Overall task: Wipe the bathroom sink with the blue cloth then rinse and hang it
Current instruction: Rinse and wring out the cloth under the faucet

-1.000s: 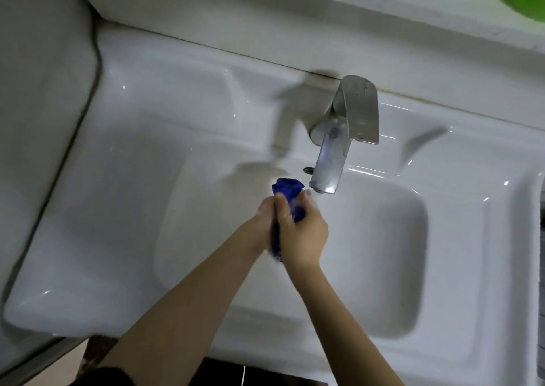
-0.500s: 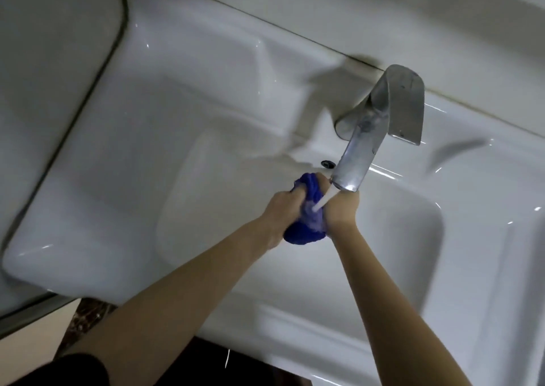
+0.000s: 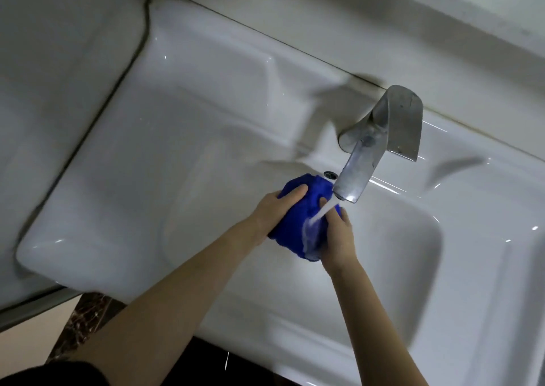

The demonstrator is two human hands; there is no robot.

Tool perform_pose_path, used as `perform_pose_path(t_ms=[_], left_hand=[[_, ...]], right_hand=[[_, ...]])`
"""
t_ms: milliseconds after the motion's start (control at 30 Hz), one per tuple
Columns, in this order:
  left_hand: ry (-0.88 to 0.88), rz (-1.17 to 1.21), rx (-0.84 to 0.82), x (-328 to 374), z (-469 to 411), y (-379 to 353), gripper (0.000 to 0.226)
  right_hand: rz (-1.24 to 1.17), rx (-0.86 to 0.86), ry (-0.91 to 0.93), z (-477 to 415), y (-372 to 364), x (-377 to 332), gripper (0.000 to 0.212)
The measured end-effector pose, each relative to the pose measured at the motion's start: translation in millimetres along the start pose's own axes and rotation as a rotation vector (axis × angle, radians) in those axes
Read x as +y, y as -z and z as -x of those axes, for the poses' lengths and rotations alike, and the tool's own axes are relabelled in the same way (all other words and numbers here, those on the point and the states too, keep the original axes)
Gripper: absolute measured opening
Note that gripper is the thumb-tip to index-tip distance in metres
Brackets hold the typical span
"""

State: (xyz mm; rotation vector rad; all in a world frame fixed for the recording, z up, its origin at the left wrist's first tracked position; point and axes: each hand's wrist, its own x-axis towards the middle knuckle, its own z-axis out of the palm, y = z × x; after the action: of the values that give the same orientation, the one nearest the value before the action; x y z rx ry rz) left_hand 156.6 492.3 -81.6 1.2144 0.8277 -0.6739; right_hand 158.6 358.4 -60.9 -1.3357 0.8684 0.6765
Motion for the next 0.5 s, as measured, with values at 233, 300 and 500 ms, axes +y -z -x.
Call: perform_pose_path(t_ms=[233,300,500], left_hand=[[0.108,0.316,0.056,-7,-8,-38,0.025],[0.190,0.324,0.112,-16,-5,-51,0.030],[0.228,0.456,0.031,3,-4,-20,0.033]], right_hand=[[0.615,0.298,0.407,13,-34,9,0.035],[0.382,0.282,0.275,-19,-30,-14,0.025],[0.635,0.202,0.463,22,-42,17,0.037]])
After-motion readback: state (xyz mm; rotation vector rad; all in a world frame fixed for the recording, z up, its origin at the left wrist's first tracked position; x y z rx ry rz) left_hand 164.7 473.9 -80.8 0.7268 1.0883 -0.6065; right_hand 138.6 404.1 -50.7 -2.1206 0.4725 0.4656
